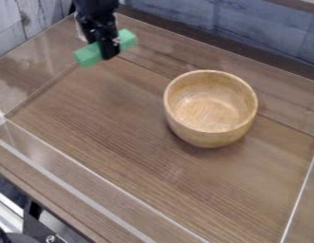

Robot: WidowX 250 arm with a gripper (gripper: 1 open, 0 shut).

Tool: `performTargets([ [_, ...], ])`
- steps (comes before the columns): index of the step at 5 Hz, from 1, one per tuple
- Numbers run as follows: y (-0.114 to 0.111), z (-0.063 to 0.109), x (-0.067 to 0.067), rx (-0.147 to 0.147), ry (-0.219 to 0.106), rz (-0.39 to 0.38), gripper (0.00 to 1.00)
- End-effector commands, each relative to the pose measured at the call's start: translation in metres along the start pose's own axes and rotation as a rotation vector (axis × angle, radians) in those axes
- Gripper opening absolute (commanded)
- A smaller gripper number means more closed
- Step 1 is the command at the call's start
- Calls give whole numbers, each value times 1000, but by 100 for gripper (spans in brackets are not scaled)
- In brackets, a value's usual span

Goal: Move green stick from inside the wooden bowl to the table next to it

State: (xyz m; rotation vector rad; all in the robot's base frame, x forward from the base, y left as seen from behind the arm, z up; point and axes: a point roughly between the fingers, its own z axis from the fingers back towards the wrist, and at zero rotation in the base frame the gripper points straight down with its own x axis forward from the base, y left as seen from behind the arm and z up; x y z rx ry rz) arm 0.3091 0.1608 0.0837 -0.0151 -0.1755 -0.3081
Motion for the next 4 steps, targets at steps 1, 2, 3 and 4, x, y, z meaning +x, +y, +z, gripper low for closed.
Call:
performTargets([
  [1, 18, 14, 15, 48, -52, 20, 0],
  [2, 17, 7, 28, 46, -61, 29, 0],
  [3, 16, 0, 40, 39, -69, 35, 0],
  [4, 11, -6, 39, 31, -71, 47, 0],
])
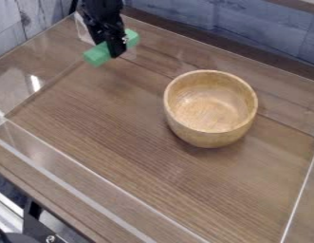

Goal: Move green stick from inside the wooden bowl to the table next to it

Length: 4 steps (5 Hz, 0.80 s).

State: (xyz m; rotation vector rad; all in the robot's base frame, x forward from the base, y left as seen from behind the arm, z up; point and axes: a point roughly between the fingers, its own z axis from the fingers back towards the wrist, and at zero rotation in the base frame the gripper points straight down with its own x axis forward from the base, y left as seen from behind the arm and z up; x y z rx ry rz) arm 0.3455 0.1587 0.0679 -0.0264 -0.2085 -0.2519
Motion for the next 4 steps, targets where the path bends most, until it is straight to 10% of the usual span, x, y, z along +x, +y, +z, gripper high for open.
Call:
performTargets([
  [1, 1, 6, 5, 27, -34, 4, 0],
  [3, 10, -20, 0, -1, -40, -32, 0],
  [4, 13, -4, 9, -23, -54, -31, 0],
])
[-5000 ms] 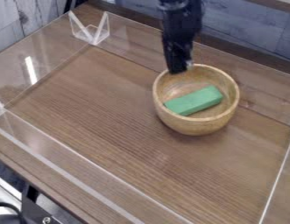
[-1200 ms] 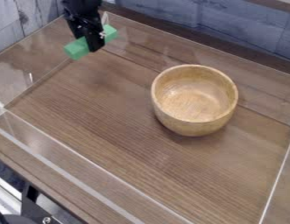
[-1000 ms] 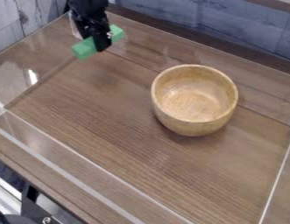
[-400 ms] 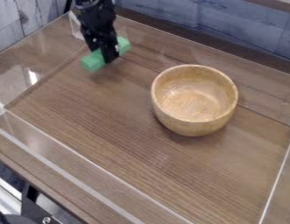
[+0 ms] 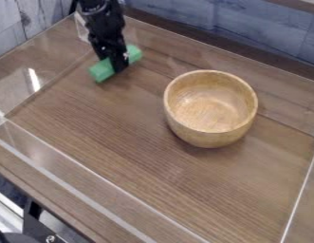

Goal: Move green stick from inside the wooden bowl to the table next to it

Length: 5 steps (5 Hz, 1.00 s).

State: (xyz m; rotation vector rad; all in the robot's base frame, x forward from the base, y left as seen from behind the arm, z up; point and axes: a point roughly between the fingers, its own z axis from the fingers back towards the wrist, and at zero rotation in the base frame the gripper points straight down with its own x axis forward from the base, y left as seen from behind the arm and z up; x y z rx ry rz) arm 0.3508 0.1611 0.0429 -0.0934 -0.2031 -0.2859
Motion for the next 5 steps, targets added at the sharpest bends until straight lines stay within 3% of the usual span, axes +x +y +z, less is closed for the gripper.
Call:
performTargets([
  [1, 12, 34, 19, 29, -62, -8, 100],
  [2, 15, 38, 26, 9, -60, -32, 100],
  [3, 21, 48, 27, 14, -61, 22, 100],
  [4, 28, 47, 24, 25, -42, 68, 100],
  [5, 26, 33, 22, 27, -19, 62, 100],
])
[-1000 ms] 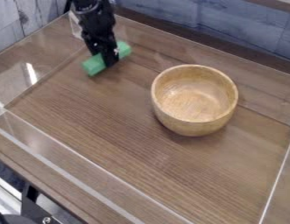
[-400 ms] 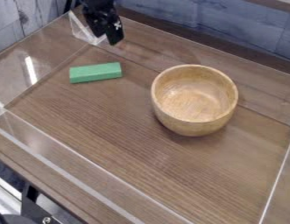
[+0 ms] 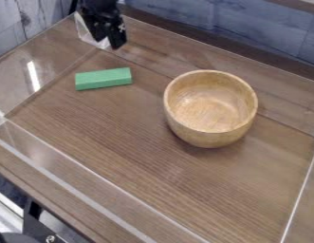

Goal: Move green stick from inside the wooden bowl to the table next to it

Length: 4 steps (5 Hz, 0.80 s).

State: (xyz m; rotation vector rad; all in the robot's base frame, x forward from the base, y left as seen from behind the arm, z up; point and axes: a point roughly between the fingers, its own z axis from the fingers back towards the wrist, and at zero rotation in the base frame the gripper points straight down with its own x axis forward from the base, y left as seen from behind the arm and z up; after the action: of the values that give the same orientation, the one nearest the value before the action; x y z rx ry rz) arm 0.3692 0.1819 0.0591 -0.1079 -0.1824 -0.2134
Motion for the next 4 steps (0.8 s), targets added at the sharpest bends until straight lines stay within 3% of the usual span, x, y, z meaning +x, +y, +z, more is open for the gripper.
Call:
performTargets([
  [1, -1, 2, 3, 34, -10, -16, 100],
  [4, 23, 49, -25, 26, -44, -4, 100],
])
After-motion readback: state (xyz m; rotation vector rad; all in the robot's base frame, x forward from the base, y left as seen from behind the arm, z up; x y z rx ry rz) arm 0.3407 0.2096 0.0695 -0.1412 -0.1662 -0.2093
